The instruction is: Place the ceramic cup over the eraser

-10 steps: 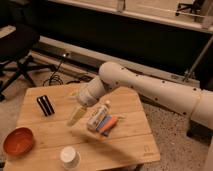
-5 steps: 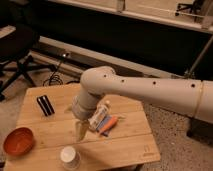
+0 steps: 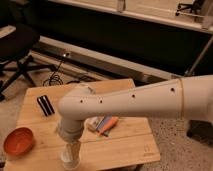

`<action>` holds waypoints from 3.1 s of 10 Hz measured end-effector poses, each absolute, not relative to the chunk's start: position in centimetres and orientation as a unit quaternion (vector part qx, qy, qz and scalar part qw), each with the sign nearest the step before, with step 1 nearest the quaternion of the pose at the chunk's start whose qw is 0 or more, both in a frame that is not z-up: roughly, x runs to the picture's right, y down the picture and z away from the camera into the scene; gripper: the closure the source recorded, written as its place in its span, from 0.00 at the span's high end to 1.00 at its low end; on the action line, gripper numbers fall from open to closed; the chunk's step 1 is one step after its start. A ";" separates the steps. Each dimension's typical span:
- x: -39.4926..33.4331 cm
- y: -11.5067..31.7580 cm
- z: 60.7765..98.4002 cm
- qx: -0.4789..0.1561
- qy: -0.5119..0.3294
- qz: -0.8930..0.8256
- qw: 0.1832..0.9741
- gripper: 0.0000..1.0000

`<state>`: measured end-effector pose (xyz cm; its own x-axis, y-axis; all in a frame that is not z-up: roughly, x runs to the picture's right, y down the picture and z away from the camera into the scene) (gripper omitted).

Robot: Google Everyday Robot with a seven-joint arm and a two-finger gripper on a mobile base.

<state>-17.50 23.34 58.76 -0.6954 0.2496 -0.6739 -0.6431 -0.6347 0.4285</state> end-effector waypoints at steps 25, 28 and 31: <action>-31.8 13.2 62.1 -0.168 0.343 0.859 0.342 0.00; -35.0 6.9 62.8 -0.179 0.332 0.871 0.315 0.00; -33.5 0.4 63.1 -0.232 0.301 0.898 0.222 0.00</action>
